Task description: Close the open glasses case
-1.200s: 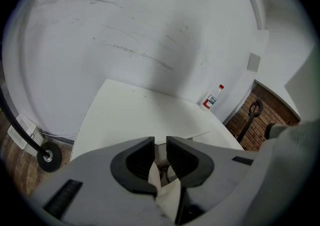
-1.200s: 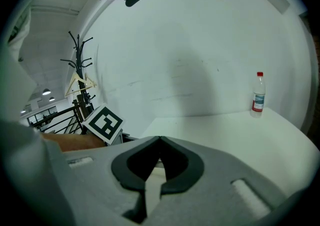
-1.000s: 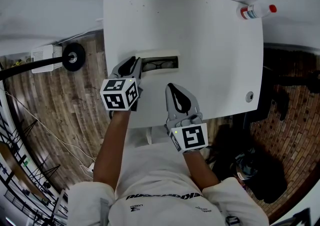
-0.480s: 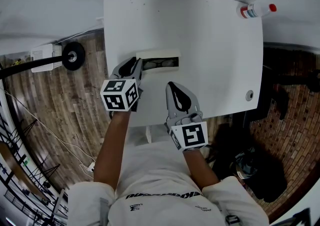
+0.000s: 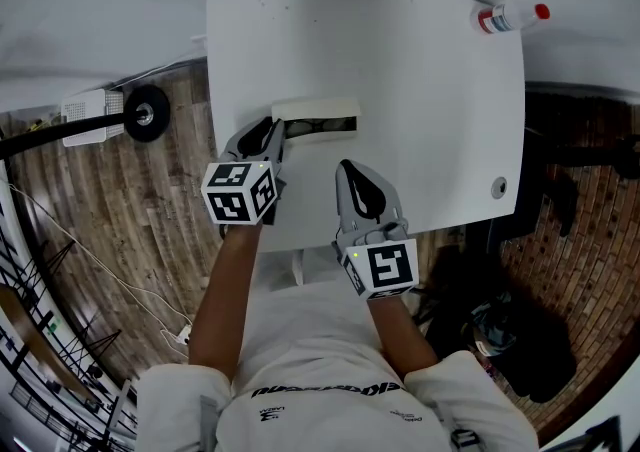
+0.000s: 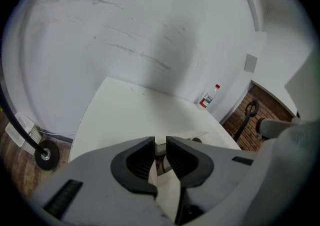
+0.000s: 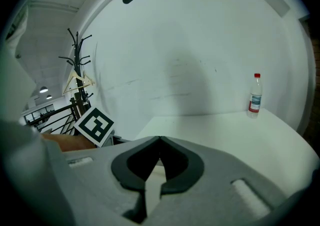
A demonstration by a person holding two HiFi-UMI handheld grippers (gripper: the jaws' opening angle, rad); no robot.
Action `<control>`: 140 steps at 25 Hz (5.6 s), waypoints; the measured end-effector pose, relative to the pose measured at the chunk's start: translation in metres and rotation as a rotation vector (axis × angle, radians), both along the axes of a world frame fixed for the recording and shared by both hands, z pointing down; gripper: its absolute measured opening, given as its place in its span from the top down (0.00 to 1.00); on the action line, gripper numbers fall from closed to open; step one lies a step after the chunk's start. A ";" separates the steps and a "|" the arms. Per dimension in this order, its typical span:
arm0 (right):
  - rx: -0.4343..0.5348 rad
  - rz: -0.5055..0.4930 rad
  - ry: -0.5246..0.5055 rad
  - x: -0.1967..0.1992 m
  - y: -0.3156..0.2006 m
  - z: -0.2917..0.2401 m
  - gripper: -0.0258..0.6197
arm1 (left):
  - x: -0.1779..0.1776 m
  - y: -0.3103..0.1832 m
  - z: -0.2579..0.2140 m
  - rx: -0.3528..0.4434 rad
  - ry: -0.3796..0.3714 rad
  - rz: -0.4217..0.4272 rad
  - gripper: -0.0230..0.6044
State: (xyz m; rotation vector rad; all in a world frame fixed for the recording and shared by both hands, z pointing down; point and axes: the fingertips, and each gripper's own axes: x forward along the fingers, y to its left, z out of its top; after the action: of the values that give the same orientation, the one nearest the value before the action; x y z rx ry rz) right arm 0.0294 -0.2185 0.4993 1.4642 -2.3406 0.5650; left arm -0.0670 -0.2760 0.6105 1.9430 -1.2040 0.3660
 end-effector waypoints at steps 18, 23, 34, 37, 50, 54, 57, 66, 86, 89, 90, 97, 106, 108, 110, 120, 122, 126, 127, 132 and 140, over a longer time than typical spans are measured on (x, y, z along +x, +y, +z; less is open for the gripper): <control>-0.012 -0.005 -0.011 -0.001 0.018 0.000 0.96 | 0.003 0.017 0.002 0.000 -0.008 0.004 0.86; -0.017 -0.006 -0.024 0.000 0.020 -0.001 0.96 | 0.003 0.018 0.004 0.001 -0.003 -0.007 0.86; -0.018 0.002 -0.022 0.003 0.026 -0.002 0.96 | 0.005 0.025 0.006 -0.004 -0.009 -0.012 0.86; -0.017 0.000 -0.020 0.004 0.027 -0.001 0.96 | 0.005 0.026 0.008 -0.006 -0.012 -0.014 0.86; -0.013 0.000 -0.013 0.008 0.035 -0.003 0.96 | 0.006 0.030 0.010 -0.001 -0.036 -0.032 0.86; -0.008 -0.002 -0.011 0.009 0.037 -0.004 0.96 | 0.006 0.033 0.012 -0.004 -0.040 -0.035 0.86; -0.010 0.001 -0.012 0.010 0.039 -0.003 0.96 | 0.006 0.035 0.014 -0.007 -0.048 -0.034 0.86; -0.011 0.008 -0.004 0.018 0.043 -0.004 0.96 | 0.007 0.038 0.023 -0.022 -0.075 -0.039 0.86; 0.019 0.009 -0.016 0.016 0.051 -0.024 0.96 | 0.007 0.047 -0.017 0.026 -0.063 -0.049 0.89; 0.030 0.013 -0.027 0.016 0.054 -0.035 0.96 | 0.008 0.051 -0.037 0.053 -0.058 -0.049 0.91; 0.034 0.015 -0.032 0.016 0.055 -0.039 0.96 | 0.008 0.052 -0.045 0.064 -0.058 -0.046 0.92; 0.064 0.015 -0.057 0.014 0.067 -0.072 0.96 | 0.012 0.077 -0.097 0.134 -0.060 -0.011 0.97; 0.112 0.011 -0.088 0.010 0.082 -0.116 0.96 | 0.009 0.108 -0.175 0.268 -0.046 0.001 0.97; 0.130 0.011 -0.093 0.008 0.082 -0.124 0.96 | 0.007 0.110 -0.190 0.300 -0.039 0.000 0.97; 0.146 0.010 -0.099 0.007 0.082 -0.132 0.96 | 0.005 0.113 -0.202 0.327 -0.038 -0.002 0.97; 0.191 0.027 -0.131 0.010 0.090 -0.164 0.96 | 0.010 0.134 -0.248 0.429 -0.043 0.022 0.97; 0.199 0.030 -0.132 0.010 0.091 -0.169 0.96 | 0.011 0.137 -0.255 0.447 -0.047 0.024 0.97; 0.213 0.033 -0.136 0.012 0.090 -0.175 0.96 | 0.015 0.138 -0.263 0.463 -0.040 0.016 0.97; 0.216 0.034 -0.138 0.013 0.090 -0.176 0.96 | 0.016 0.138 -0.264 0.467 -0.040 0.015 0.97; 0.227 0.027 -0.147 0.012 0.088 -0.181 0.96 | 0.021 0.139 -0.271 0.493 -0.036 0.013 0.97; 0.241 0.026 -0.147 0.016 0.081 -0.186 0.96 | 0.028 0.135 -0.276 0.518 -0.049 0.021 0.97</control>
State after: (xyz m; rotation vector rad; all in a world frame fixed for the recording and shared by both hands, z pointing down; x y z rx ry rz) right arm 0.0454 -0.1376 0.3132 1.6075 -2.5823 0.4219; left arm -0.0394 -0.1407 0.3344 2.3958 -1.4108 0.1151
